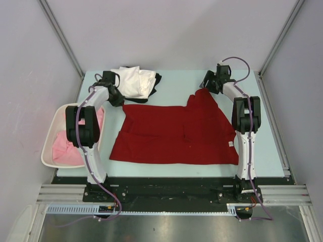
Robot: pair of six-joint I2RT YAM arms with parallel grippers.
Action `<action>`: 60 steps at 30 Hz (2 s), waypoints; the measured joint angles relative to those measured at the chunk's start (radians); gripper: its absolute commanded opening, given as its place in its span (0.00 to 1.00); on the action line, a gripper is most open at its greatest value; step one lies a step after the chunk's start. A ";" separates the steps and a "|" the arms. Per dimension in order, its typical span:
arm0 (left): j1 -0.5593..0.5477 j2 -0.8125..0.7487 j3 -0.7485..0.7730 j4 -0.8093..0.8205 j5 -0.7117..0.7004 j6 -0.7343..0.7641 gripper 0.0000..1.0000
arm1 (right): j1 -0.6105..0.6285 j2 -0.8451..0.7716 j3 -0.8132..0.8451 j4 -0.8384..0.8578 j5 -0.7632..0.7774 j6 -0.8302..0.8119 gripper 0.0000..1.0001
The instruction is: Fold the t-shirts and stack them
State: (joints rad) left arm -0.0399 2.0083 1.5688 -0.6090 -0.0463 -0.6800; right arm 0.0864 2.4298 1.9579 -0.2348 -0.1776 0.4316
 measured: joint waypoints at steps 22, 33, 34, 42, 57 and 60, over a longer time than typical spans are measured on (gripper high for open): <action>0.006 0.000 -0.008 0.000 0.026 0.001 0.15 | 0.060 0.128 0.262 -0.247 0.149 -0.058 0.05; 0.018 -0.011 -0.007 -0.016 0.028 0.014 0.15 | 0.047 0.087 0.203 -0.250 0.158 -0.020 0.00; 0.021 -0.015 -0.004 -0.023 0.028 0.018 0.15 | 0.044 0.068 0.176 -0.253 0.158 -0.017 0.00; 0.030 -0.048 0.108 -0.093 0.052 0.070 0.18 | 0.005 -0.173 -0.084 -0.237 0.121 -0.014 0.00; 0.030 -0.243 -0.094 -0.109 0.075 0.132 0.19 | -0.020 -0.628 -0.474 -0.105 0.070 0.009 0.00; 0.030 -0.255 -0.120 -0.106 0.076 0.132 0.42 | -0.021 -0.629 -0.490 -0.105 0.063 0.013 0.00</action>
State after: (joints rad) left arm -0.0097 1.7531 1.4487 -0.7151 0.0292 -0.5480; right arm 0.0658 1.8004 1.4677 -0.3397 -0.1146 0.4442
